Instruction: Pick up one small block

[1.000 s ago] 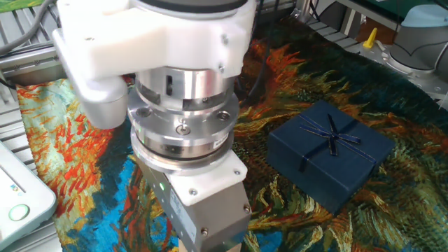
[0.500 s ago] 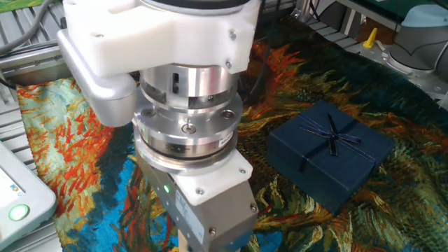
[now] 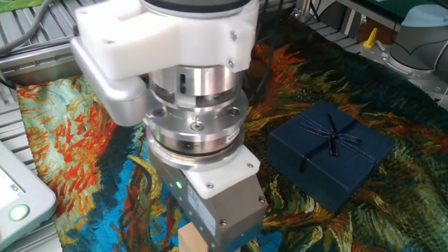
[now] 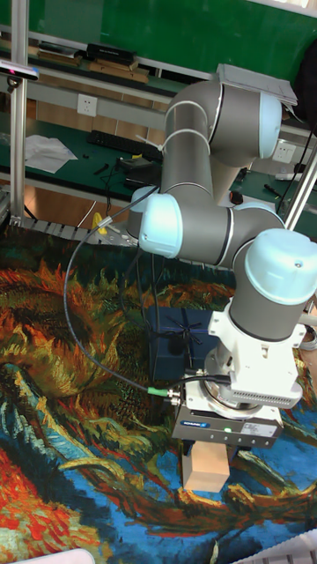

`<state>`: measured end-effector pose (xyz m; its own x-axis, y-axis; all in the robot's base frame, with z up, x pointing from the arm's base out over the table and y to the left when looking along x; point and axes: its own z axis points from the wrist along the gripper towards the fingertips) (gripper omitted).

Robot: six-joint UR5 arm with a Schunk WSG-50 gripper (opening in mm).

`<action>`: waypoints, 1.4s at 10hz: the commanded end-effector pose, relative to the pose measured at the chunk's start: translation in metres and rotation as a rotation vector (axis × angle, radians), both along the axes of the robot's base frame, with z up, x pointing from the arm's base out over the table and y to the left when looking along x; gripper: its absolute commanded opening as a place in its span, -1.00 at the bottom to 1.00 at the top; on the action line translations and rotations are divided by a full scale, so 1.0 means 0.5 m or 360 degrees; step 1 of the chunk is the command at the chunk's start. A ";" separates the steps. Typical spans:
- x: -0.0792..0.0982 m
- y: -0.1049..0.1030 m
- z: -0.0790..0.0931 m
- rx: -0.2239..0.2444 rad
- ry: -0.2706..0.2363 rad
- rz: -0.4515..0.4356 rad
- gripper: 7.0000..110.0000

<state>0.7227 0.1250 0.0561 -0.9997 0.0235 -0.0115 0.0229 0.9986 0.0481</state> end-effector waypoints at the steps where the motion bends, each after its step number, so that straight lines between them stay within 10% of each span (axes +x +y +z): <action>1: -0.008 0.015 -0.002 0.0048 -0.0013 -0.0019 0.15; 2: -0.008 0.012 -0.003 0.0038 -0.0012 -0.0034 0.57; 12: -0.007 0.008 -0.057 -0.0036 -0.0026 -0.0073 0.57; 13: -0.009 0.005 -0.058 -0.0046 -0.0024 -0.0080 0.15; 14: -0.009 0.009 -0.059 -0.0039 -0.0026 -0.0085 0.15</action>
